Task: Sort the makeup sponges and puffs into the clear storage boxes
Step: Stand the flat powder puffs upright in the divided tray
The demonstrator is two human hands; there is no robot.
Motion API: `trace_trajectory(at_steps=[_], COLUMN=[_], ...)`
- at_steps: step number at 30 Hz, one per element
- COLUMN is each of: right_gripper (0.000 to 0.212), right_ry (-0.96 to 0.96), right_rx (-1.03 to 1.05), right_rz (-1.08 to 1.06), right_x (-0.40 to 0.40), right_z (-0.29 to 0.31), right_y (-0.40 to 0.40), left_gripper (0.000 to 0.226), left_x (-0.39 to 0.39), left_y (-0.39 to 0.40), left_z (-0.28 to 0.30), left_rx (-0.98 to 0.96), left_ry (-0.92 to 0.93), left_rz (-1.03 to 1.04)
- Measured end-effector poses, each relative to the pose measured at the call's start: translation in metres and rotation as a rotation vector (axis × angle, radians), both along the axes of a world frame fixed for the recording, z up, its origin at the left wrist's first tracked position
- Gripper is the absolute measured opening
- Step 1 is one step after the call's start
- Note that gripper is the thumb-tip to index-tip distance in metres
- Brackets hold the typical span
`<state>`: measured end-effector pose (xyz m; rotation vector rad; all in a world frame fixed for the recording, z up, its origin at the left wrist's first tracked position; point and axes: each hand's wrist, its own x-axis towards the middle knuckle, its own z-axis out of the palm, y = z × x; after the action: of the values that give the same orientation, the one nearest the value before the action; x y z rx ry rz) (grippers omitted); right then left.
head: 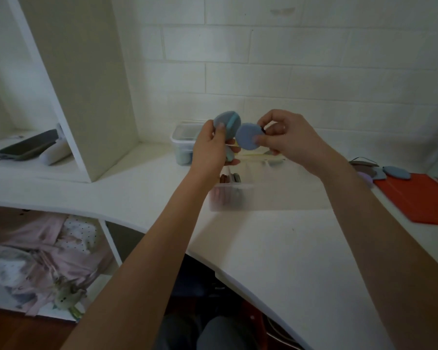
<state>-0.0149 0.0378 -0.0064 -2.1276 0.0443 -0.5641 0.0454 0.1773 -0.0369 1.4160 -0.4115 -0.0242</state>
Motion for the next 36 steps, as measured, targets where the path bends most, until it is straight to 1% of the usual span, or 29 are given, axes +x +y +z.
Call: trace_trajectory(at_steps=[4, 7, 8, 11, 13, 16, 20, 23, 25, 27, 29, 32, 36], right_gripper=[0.017, 0.011, 0.01, 0.016, 0.017, 0.02, 0.029, 0.026, 0.03, 0.036, 0.038, 0.034, 0.02], right_ry=[0.134, 0.138, 0.131, 0.152, 0.181, 0.167, 0.126, 0.16, 0.155, 0.137, 0.158, 0.204, 0.25], right_rx=[-0.191, -0.345, -0.388, -0.469, -0.493, -0.505, -0.442, -0.551, -0.606, -0.644, -0.702, -0.754, -0.829], right_rz=[0.163, 0.189, 0.185, 0.209, 0.234, 0.233, 0.254, 0.262, 0.257, 0.262, 0.248, 0.249, 0.298], right_x=[-0.005, -0.005, -0.005, -0.005, -0.006, -0.006, -0.006, -0.004, -0.002, -0.001, -0.001, -0.003, -0.003], right_z=[0.006, 0.009, 0.011, 0.013, 0.013, 0.013, 0.011, 0.006, 0.005, 0.004, 0.003, 0.005, 0.005], right_y=[0.006, 0.011, 0.012, 0.012, 0.014, 0.02, 0.028, 0.031, 0.036, 0.043, 0.048, 0.047, 0.051], left_gripper=[0.011, 0.011, 0.011, 0.015, 0.018, 0.021, 0.013, 0.014, 0.016, 0.022, 0.022, 0.022, 0.022], left_x=[0.004, 0.003, 0.003, 0.001, 0.002, 0.0, 0.001, 0.0, -0.002, 0.0, 0.0, -0.002, -0.003], left_y=[-0.001, -0.001, -0.001, -0.003, -0.004, 0.0, 0.01, 0.018, 0.023, 0.025, 0.026, 0.025, 0.027], left_z=[0.0, -0.001, -0.001, -0.001, -0.003, -0.003, -0.002, 0.0, 0.0, -0.002, -0.003, -0.003, -0.003], left_rx=[0.032, 0.084, 0.123, 0.339, 0.385, 0.391, 0.354, 0.329, 0.325, 0.364, 0.376, 0.364, 0.339], left_ry=[-0.014, -0.055, -0.085, -0.192, -0.212, -0.198, -0.198, -0.189, -0.179, -0.207, -0.217, -0.232, -0.256], left_rz=[0.094, 0.118, 0.119, 0.11, 0.127, 0.179, 0.195, 0.204, 0.201, 0.22, 0.219, 0.238, 0.252])
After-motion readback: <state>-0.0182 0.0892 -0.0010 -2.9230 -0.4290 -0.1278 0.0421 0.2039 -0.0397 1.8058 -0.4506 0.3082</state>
